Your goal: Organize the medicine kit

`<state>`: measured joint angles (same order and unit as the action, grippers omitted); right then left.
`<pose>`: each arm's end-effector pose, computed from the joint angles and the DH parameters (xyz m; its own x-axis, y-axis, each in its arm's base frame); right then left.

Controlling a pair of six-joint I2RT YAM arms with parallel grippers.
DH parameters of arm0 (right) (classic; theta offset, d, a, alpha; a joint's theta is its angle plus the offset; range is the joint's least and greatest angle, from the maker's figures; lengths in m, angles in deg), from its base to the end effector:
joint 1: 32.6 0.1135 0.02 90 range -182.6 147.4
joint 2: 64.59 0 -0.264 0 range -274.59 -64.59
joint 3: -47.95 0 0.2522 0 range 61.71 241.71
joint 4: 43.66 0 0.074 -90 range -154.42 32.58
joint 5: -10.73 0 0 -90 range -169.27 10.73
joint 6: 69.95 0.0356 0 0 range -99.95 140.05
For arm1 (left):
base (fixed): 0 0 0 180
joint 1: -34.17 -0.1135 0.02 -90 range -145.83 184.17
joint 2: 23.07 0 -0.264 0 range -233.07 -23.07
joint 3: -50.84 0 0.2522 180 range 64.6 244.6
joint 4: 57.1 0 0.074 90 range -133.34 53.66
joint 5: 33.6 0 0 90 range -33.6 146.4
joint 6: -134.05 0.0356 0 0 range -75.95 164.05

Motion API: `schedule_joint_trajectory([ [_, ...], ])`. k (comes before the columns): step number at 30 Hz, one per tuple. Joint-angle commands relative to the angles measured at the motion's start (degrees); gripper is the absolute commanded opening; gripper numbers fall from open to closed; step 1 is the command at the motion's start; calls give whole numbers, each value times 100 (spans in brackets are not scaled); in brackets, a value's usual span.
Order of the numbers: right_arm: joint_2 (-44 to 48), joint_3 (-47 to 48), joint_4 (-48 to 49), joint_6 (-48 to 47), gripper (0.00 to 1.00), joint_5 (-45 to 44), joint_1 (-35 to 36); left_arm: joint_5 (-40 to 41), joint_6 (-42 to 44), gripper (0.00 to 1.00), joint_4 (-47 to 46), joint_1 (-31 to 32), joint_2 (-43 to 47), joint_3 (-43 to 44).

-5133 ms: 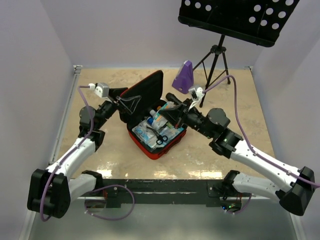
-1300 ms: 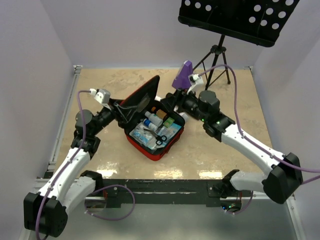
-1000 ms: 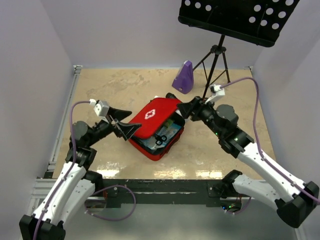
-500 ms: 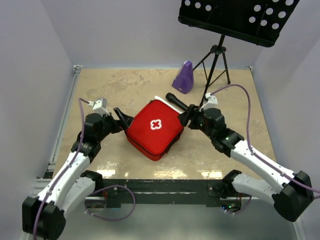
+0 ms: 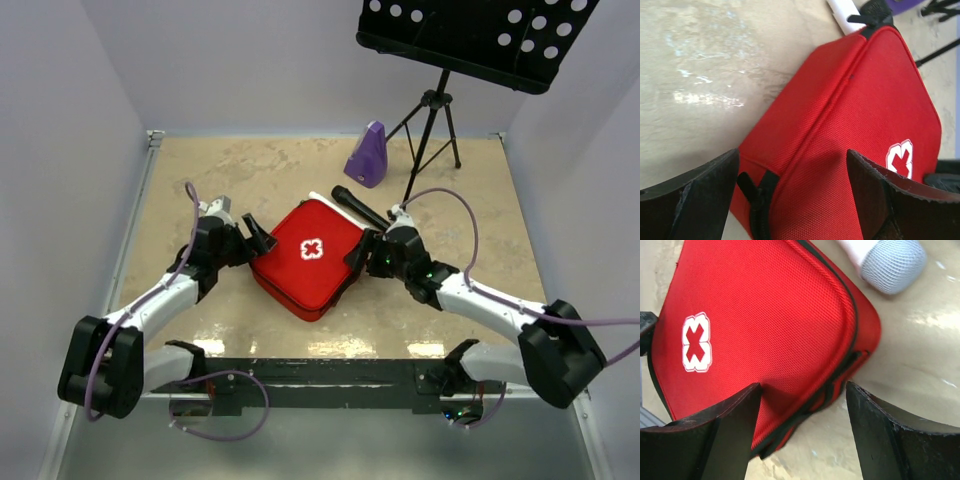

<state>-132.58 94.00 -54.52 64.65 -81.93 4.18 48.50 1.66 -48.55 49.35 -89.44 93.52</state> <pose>0.1989 0.1466 0.2047 -0.7069 0.3472 -0.6162 -0.0990 0.8140 0.5723 0.2280 -0.0669 0.1957 -0.6308 -0.5208 -0.5753 -0.0727 0.7777 -0.6244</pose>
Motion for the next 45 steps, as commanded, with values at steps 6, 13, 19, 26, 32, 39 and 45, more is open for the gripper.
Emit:
schedule_joint_trajectory([
  [6,-1567,1173,1195,-1005,68,362,14,-2100,-769,77,-3159,20,615,-1748],
  [13,-2647,2376,1487,-1848,64,924,145,-1848,-1333,67,-2357,73,2519,-2646],
  [19,-3808,3879,863,-2148,66,943,304,-1443,-1351,67,-509,178,3656,-2383],
  [26,-2960,4040,572,-1736,72,-338,304,427,-719,87,1864,178,3913,-962],
  [32,-1843,3874,-281,-1446,73,-1351,304,1115,-428,98,2051,161,3219,68],
  [39,-463,2064,-351,-884,71,-632,462,1730,186,98,1445,56,1823,762],
  [45,504,429,483,-119,73,10,506,1135,328,97,654,-734,338,1360],
])
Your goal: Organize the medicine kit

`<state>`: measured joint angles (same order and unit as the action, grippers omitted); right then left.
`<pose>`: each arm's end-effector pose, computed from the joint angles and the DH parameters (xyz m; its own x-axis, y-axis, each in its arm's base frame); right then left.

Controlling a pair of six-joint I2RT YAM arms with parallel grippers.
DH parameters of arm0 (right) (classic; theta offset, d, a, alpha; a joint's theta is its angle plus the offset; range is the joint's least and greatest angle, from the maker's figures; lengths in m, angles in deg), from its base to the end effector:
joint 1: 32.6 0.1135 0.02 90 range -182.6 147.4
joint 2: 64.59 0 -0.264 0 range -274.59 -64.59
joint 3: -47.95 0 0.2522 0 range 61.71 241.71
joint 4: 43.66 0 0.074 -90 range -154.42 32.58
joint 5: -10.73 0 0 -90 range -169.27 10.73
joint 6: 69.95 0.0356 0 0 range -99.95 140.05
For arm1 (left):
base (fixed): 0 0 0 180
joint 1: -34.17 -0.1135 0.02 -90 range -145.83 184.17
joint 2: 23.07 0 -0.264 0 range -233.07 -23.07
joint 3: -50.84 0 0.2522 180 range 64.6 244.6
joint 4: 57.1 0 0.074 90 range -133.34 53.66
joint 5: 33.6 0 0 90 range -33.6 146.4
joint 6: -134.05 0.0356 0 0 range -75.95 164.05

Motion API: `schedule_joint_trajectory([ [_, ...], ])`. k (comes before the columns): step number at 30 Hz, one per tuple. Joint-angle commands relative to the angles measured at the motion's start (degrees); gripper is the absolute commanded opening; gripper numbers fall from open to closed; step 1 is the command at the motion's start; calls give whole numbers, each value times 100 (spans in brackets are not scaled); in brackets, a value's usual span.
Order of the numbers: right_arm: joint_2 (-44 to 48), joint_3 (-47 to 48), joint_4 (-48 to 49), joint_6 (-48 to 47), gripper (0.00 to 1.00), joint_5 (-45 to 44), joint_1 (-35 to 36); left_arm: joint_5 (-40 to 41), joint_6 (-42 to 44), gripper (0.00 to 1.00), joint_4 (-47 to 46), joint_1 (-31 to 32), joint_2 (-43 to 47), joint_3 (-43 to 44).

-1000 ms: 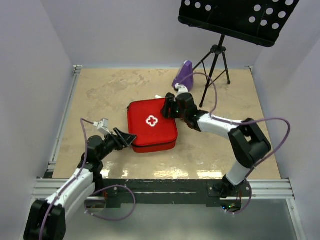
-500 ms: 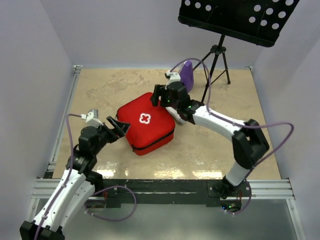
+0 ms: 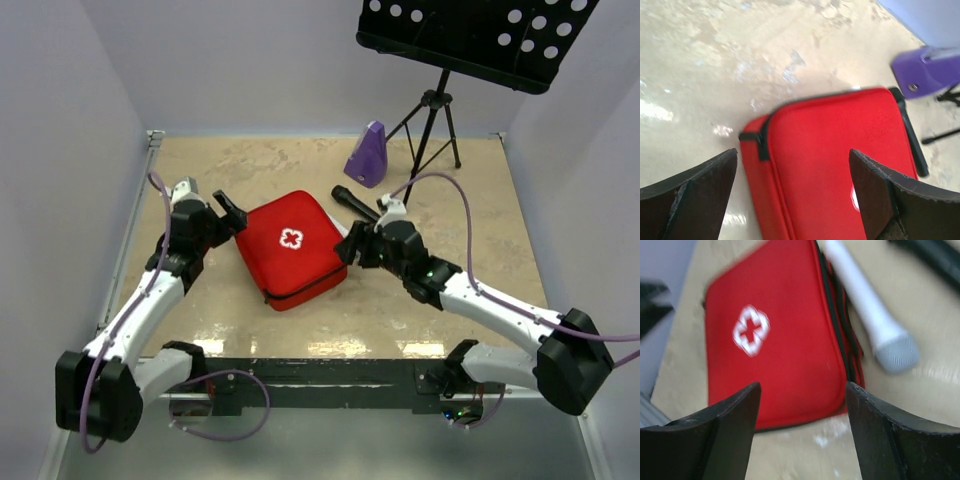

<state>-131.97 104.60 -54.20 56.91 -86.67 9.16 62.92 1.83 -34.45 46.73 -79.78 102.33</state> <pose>0.2030 0.1751 0.2706 -0.5590 0.2984 -0.7736 -0.2945 0.8007 0.5216 0.2185 -0.0445 0.2601 -0.4173 -0.5910 -0.6903 -0.2192 0.8026 -0.5547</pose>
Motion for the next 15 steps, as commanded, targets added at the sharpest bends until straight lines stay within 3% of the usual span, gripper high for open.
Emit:
schedule_joint_trajectory([
  [1,488,-738,529,734,73,615,17,-562,380,98,-791,-578,-892,576],
  [6,191,-905,714,866,73,951,34,-1591,645,95,-1520,-649,-1948,867],
  [11,-538,-827,1250,761,73,1196,34,-2997,425,85,-2592,-492,-2415,245],
  [15,-1233,-327,1190,559,73,1180,17,-2982,381,79,-2436,-149,-2258,-318],
])
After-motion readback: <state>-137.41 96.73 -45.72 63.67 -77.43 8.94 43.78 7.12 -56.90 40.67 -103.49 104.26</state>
